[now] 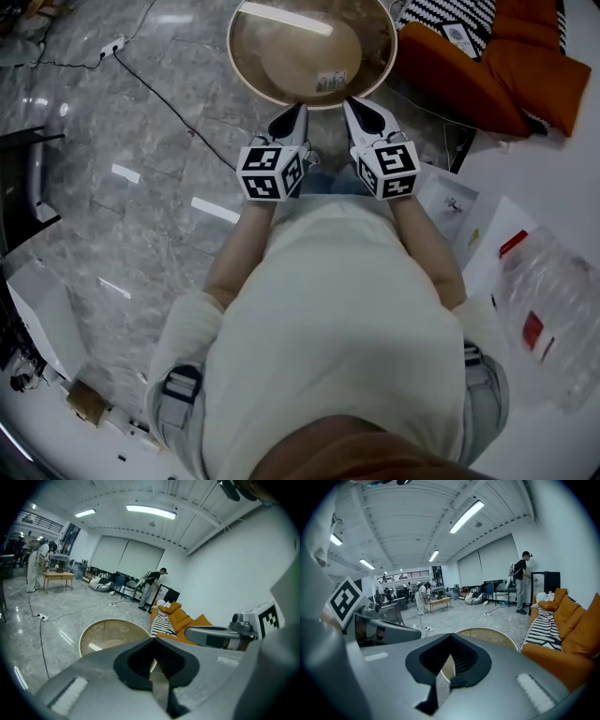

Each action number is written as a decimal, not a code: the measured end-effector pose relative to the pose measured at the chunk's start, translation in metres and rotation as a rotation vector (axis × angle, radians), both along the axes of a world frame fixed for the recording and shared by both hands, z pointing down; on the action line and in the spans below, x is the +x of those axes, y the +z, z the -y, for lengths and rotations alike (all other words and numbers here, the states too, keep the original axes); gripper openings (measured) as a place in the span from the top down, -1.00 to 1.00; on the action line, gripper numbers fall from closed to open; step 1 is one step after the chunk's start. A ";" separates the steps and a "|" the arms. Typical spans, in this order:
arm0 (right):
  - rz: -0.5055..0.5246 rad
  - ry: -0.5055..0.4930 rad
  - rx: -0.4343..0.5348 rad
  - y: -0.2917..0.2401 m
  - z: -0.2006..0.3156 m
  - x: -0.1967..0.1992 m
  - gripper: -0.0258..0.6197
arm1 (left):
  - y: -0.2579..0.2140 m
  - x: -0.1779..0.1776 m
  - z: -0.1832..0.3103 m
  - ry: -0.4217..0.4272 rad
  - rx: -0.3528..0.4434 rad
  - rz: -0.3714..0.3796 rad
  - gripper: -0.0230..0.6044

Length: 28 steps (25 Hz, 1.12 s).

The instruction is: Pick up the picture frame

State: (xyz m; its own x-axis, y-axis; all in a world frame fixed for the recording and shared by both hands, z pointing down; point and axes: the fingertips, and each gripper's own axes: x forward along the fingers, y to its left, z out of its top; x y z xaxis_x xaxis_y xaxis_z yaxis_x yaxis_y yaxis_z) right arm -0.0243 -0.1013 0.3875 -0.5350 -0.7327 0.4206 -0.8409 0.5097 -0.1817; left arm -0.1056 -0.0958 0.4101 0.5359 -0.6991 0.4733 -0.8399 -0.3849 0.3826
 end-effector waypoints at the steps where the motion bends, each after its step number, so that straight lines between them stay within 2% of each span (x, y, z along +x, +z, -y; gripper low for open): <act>1: -0.012 0.004 -0.003 0.004 0.003 0.003 0.92 | 0.006 0.001 0.001 0.000 -0.014 0.001 0.93; 7: -0.015 0.002 -0.051 0.029 0.020 0.020 0.92 | 0.036 0.014 0.014 0.004 -0.067 0.009 0.93; 12: -0.052 -0.050 -0.092 0.060 0.038 0.024 0.92 | 0.069 0.018 0.033 -0.011 -0.100 0.034 0.93; 18: -0.085 -0.077 -0.151 0.115 0.056 0.034 0.92 | 0.127 0.016 0.045 -0.088 -0.187 0.045 0.93; 28: -0.123 -0.060 -0.239 0.220 0.081 0.051 0.92 | 0.220 0.036 0.067 -0.080 -0.258 0.082 0.93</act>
State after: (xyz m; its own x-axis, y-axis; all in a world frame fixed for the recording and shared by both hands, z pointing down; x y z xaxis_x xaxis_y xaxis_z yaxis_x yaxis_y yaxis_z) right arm 0.0269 -0.1823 0.6075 -0.5085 -0.5736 0.6422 -0.8339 0.5138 -0.2014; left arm -0.0692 -0.1628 0.6302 0.4364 -0.5888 0.6804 -0.8959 -0.2150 0.3887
